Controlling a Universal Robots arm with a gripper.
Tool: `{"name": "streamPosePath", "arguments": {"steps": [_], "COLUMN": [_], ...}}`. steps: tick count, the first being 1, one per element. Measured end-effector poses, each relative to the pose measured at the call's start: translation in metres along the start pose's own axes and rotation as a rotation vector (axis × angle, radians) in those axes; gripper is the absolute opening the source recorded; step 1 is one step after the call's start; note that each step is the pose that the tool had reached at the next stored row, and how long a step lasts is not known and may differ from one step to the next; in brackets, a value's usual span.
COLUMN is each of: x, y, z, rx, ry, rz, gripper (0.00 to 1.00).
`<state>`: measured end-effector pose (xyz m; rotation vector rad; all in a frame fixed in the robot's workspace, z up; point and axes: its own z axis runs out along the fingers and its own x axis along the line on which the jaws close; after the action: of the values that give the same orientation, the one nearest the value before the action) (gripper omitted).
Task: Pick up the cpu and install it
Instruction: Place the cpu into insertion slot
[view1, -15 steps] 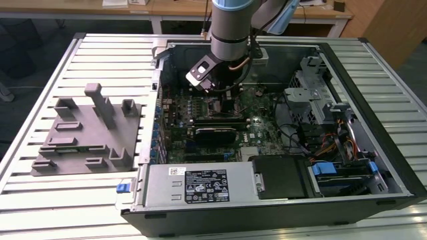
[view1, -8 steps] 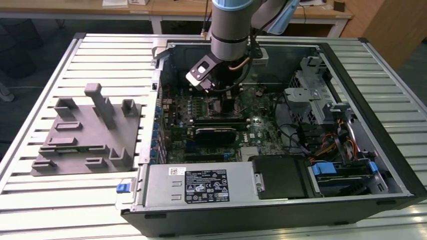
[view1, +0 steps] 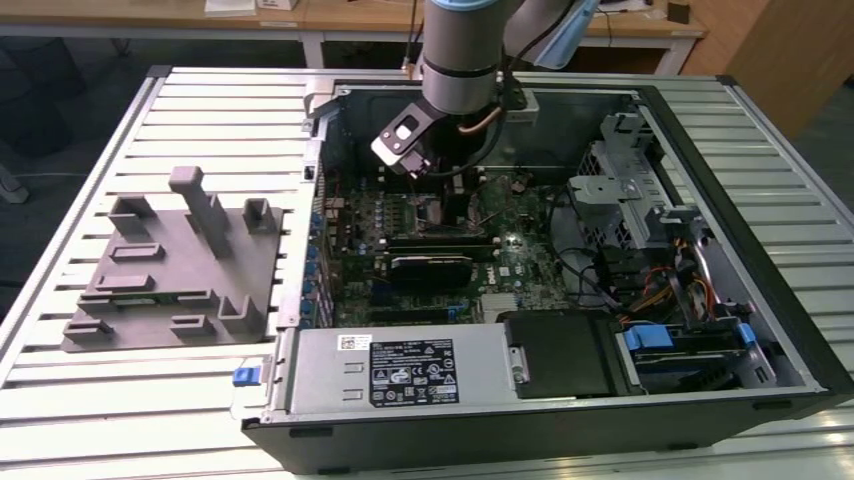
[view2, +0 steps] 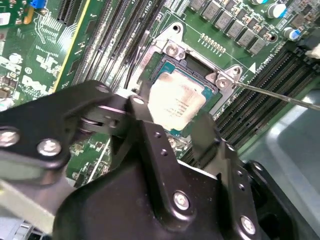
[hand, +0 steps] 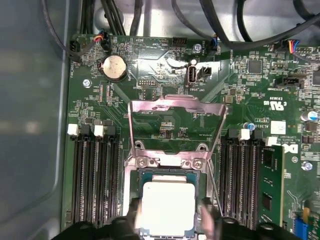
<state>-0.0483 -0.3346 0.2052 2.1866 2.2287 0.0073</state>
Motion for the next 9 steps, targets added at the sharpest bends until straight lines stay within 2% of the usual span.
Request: {"name": "streamPosePath", "arguments": {"steps": [1,2,3,4,7,9], "x": [0.0000,0.0000,-0.0001,-0.0001,-0.0002,-0.0002], "y": [0.0000,0.0001,0.0001,0.0001,0.0003,0.0003], "z": [-0.0015,-0.0040,-0.0064,-0.0070,-0.0140,-0.0161], "rx": [0.0001,0.0003,0.0008,0.0008,0.0008,0.0008], "ry": [0.0000,0.0000,0.0000,-0.0001,0.0000,0.0000], "rz": [0.000,0.000,0.000,0.000,0.000,0.000], "gripper": [0.59,0.47,0.41,0.29,0.11,0.11]}}
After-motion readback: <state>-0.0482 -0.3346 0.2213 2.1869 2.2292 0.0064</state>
